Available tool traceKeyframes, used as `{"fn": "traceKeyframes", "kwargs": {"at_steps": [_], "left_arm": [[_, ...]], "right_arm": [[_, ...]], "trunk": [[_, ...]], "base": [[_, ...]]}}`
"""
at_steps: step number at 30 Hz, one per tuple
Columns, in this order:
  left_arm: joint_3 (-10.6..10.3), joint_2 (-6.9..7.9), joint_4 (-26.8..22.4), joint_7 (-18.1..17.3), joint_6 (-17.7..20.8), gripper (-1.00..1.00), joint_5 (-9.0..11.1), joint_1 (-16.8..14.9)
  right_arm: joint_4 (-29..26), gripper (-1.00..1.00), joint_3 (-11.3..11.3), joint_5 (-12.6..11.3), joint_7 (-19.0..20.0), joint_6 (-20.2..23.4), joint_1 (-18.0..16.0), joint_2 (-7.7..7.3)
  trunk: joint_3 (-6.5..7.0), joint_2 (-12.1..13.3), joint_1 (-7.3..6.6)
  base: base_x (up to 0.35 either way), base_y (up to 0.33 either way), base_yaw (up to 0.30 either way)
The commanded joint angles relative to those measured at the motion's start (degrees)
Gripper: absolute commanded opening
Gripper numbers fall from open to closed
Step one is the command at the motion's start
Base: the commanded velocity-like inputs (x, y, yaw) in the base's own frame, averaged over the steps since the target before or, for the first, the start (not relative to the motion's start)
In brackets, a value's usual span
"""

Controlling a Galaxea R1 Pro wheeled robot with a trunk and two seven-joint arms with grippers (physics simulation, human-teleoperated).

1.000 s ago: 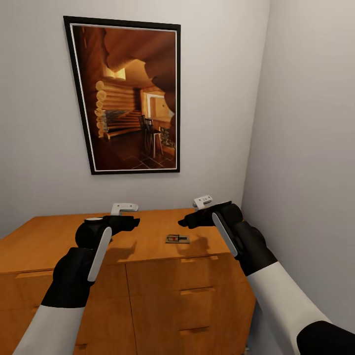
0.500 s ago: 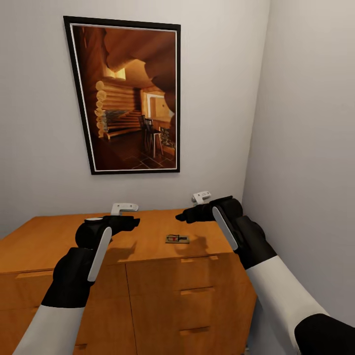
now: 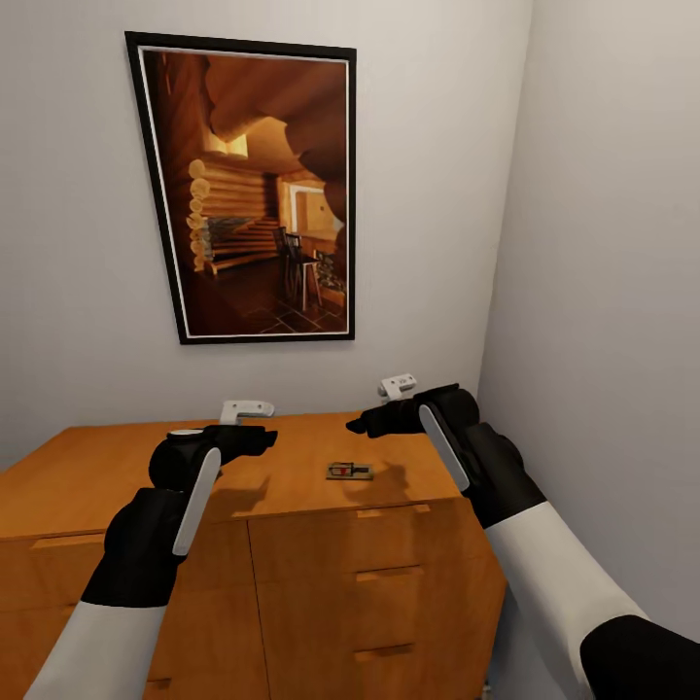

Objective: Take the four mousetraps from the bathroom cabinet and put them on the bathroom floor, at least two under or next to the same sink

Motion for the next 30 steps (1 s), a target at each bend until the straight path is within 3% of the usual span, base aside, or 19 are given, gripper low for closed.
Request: {"fn": "traceKeyframes", "kwargs": {"at_steps": [1, 4, 9, 10, 16, 24, 30], "left_arm": [[-0.2, 0.06, -0.1, 0.2, 0.2, 1.00, 0.6, 0.0], [-1.5, 0.65, -0.1, -1.7, 0.2, 1.00, 0.5, 0.0], [-5.8, 3.58, -0.1, -9.6, -0.1, 1.00, 0.3, 0.0], [-5.8, 3.58, -0.1, -9.6, -0.1, 1.00, 0.3, 0.0], [-9.1, 7.62, -0.3, -23.0, -2.2, 1.00, -1.0, -0.4], [-10.1, 9.99, -0.3, -36.9, -5.0, 1.00, -7.3, -1.2], [-10.1, 10.27, -0.2, -42.4, -6.7, 1.00, -11.4, -1.4]], "right_arm": [[0.0, 1.00, 0.0, -0.2, -0.1, 0.2, -0.1, -0.02], [0.0, 1.00, 0.0, -0.1, -0.1, 0.2, -0.1, -0.10], [0.0, 1.00, 0.0, -0.1, -0.1, 0.2, -0.1, -0.27], [0.0, 1.00, 0.0, -0.1, -0.1, 0.2, -0.1, -0.27], [0.0, 1.00, -0.1, 0.0, -0.2, 0.2, -0.1, -0.54], [0.0, 1.00, -3.6, 0.2, -0.5, 0.2, -0.1, -1.99], [0.0, 1.00, -6.7, 0.3, -1.0, 0.2, -0.1, -3.16]], "trunk": [[-0.07, 0.0, 0.00], [-0.07, 0.0, 0.00], [-0.07, 0.0, 0.00], [-0.07, 0.0, 0.00], [-0.07, 0.0, 0.00], [-0.07, 0.0, 0.00], [-0.07, 0.0, 0.00]], "base": [[0.000, 0.000, 0.000], [0.000, 0.000, 0.000], [0.000, 0.000, 0.000], [0.000, 0.000, 0.000], [0.000, 0.000, 0.000], [0.000, 0.000, 0.000], [0.000, 0.000, 0.000]]}}
